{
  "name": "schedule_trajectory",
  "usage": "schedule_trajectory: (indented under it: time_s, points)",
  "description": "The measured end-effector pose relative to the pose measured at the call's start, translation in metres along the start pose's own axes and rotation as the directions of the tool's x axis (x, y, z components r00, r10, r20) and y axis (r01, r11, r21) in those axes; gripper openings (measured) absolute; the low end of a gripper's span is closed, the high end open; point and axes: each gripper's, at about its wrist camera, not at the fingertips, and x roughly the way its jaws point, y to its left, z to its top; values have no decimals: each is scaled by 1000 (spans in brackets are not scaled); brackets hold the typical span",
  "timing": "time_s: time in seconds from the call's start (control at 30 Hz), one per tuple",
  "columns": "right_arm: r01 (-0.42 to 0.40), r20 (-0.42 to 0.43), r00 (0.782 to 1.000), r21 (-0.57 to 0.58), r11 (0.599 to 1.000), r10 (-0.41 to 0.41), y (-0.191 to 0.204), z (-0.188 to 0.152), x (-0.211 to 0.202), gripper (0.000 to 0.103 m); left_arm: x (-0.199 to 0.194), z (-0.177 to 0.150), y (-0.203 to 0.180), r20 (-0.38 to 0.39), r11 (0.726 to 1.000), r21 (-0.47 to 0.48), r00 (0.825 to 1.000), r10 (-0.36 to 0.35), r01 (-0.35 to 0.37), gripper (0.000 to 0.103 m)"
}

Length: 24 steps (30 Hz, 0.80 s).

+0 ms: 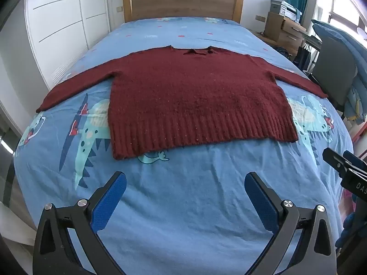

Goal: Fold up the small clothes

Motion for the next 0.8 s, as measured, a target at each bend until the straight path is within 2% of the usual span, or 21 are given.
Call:
schedule_trajectory:
  time_s: [0.33,0.8]
  points:
    - [0,-1,1000,3,1000,0,1,0,0,102,-1,-9,-2,8,1000,-8,1000,5,-4,101]
    - [-2,-2,1000,8,1000,2,-4,-2,-1,102,1,-2,5,13,998,-58,1000,-4,5,101]
